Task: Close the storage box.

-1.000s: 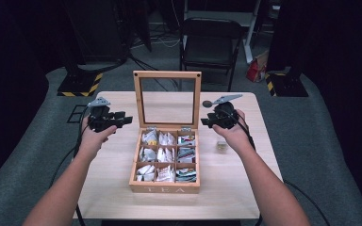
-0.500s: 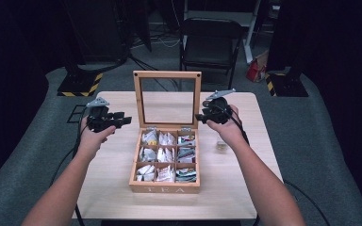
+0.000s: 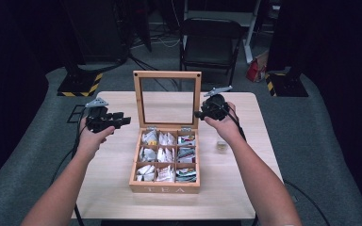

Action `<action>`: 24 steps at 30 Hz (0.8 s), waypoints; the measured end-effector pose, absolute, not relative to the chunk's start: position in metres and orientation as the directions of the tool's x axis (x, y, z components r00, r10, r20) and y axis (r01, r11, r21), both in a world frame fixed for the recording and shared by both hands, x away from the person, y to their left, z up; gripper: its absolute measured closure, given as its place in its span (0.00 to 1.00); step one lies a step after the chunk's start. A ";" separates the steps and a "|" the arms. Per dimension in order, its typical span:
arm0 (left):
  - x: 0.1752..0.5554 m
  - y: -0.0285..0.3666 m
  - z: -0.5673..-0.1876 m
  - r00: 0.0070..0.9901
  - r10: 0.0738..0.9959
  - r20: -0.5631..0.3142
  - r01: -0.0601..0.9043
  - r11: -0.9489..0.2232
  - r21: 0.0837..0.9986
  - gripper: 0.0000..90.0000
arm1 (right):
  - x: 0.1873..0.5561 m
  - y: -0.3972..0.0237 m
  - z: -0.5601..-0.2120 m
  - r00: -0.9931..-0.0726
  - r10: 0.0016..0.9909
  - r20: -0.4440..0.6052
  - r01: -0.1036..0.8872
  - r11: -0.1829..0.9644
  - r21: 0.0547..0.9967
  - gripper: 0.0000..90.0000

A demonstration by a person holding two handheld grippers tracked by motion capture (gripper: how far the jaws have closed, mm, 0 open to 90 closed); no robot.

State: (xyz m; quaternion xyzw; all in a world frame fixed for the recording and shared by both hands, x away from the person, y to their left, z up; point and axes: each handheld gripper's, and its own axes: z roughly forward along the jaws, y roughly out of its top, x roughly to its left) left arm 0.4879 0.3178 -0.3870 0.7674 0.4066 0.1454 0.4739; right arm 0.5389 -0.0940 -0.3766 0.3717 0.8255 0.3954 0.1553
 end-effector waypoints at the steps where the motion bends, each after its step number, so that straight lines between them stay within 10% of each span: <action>1: 0.488 0.318 -0.388 0.626 0.763 -0.164 0.486 -0.217 0.846 0.57 | 0.541 -0.094 -0.376 -0.669 0.741 0.049 0.502 0.403 0.765 0.61; 24: 0.489 0.324 -0.389 0.619 0.768 -0.164 0.493 -0.218 0.842 0.57 | 0.553 -0.088 -0.371 -0.669 0.737 0.096 0.523 0.375 0.765 0.67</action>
